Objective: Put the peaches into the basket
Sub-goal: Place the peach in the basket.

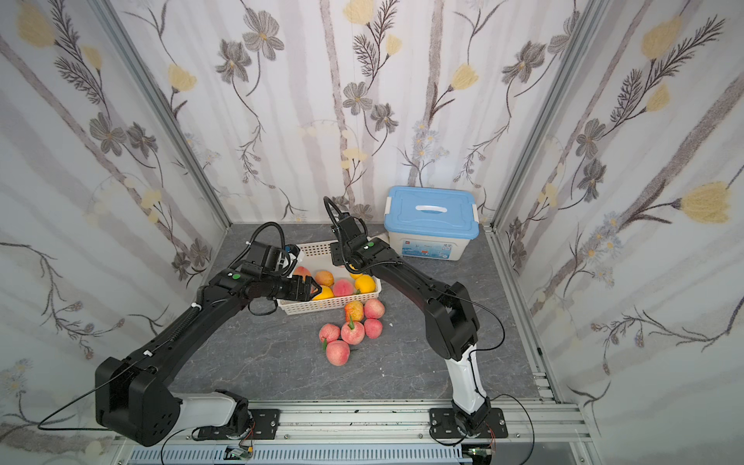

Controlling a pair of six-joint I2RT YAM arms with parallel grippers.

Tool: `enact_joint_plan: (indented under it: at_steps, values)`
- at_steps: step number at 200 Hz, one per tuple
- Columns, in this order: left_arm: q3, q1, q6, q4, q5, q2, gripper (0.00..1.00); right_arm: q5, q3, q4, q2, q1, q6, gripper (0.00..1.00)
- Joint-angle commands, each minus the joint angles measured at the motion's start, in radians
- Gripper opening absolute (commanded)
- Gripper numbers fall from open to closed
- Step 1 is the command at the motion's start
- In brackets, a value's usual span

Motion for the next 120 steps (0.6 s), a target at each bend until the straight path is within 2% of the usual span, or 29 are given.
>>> enact_joint_plan:
  at_steps: [1,45,120]
  values:
    - [-0.002,0.002,0.003,0.022,0.005,0.002,0.87,0.006,0.051,-0.012,0.045,0.000,-0.033,0.58]
    - [-0.001,0.002,0.003,0.017,0.004,0.003,0.87,0.024,0.206,-0.101,0.170,0.008,-0.054,0.59]
    - [0.000,0.002,0.000,0.020,0.011,-0.002,0.87,0.032,0.290,-0.159,0.278,0.005,-0.029,0.60]
